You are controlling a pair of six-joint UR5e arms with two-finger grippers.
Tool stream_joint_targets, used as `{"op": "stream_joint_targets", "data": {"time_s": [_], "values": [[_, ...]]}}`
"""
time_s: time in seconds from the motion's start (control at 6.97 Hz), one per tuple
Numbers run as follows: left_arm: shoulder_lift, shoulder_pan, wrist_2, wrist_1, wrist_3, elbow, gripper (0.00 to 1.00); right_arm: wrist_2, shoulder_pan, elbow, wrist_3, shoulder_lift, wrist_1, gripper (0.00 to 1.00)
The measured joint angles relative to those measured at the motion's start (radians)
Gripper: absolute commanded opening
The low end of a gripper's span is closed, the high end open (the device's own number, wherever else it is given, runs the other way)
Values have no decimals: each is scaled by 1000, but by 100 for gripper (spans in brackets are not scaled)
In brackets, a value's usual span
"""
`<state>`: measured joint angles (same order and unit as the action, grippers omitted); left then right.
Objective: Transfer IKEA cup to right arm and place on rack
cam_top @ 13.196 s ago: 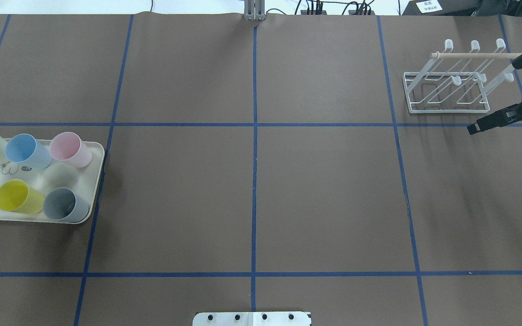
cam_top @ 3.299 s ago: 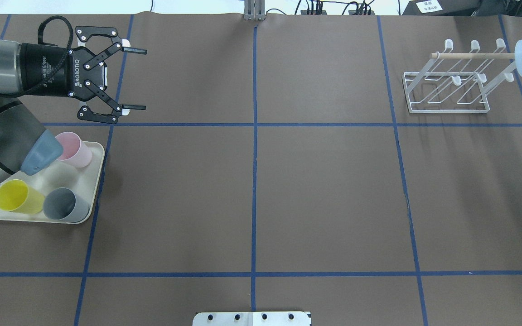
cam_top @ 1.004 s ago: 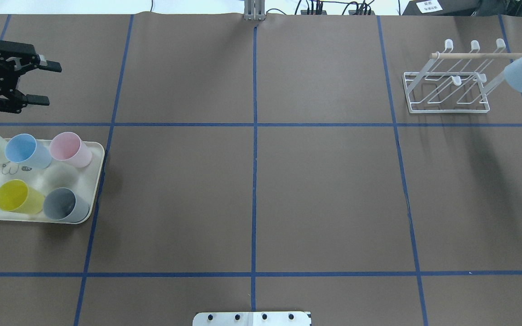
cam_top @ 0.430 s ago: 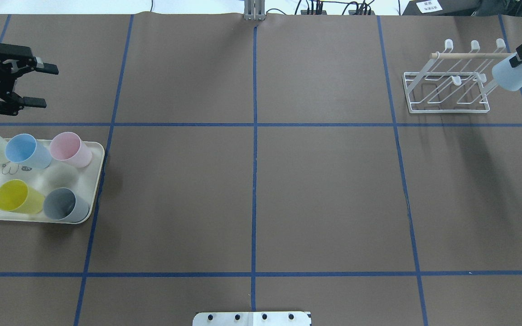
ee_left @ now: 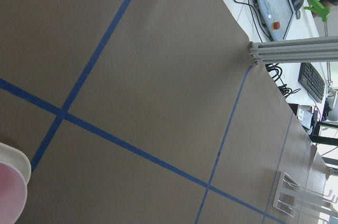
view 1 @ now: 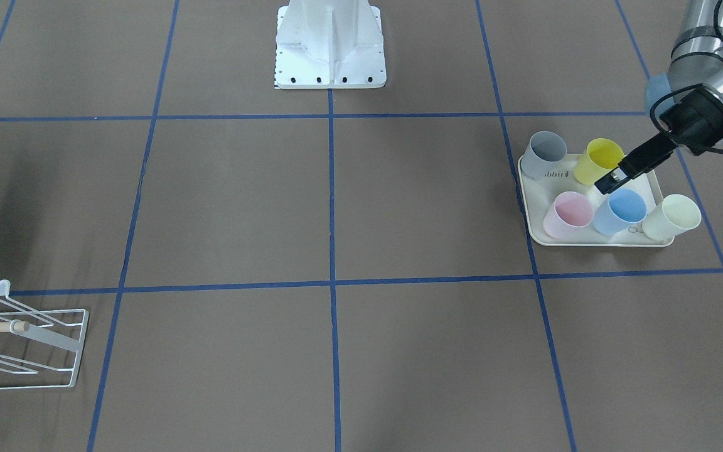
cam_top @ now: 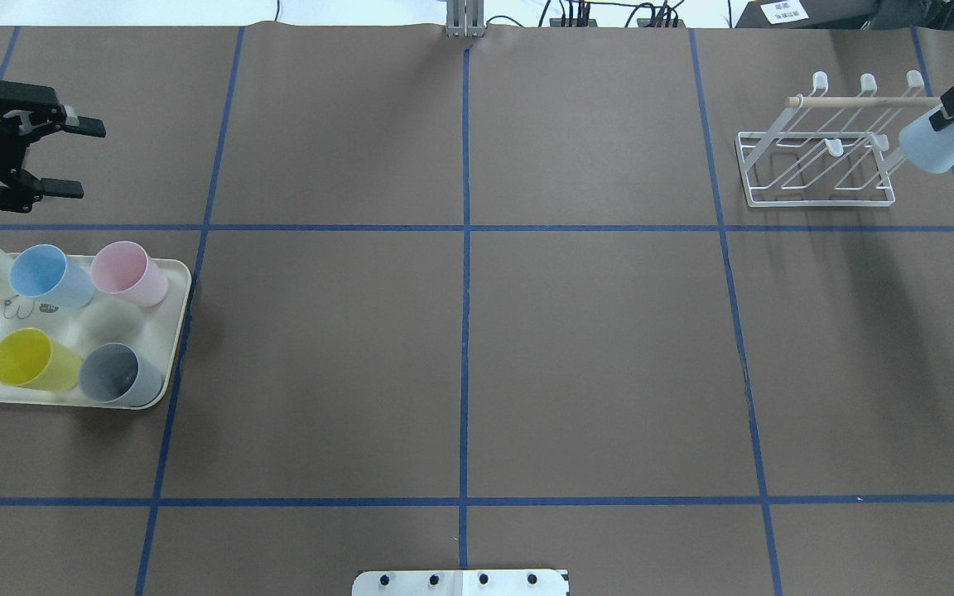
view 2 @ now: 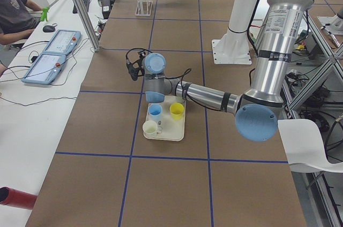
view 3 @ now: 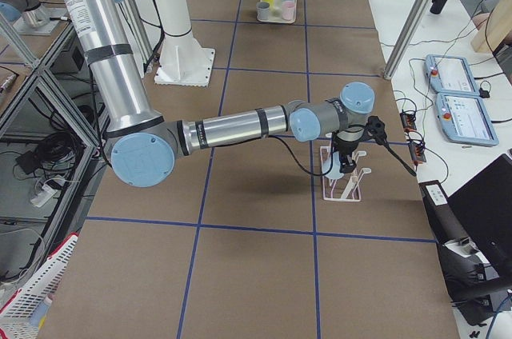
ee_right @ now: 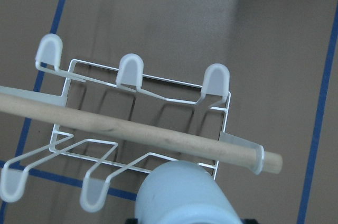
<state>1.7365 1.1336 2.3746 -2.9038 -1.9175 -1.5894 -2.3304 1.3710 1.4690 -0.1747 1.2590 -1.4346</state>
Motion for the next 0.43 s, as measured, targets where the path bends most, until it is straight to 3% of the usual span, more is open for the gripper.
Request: {"op": "stream_joint_targets", "data": {"time_s": [0.14,0.43], "values": [[0,0,0,0,0,0,100,1,-12,-5,-3,-1,0,96],[0,-1,0,0,3,1,100,2,-24,-12,-2,-2,1,100]]}}
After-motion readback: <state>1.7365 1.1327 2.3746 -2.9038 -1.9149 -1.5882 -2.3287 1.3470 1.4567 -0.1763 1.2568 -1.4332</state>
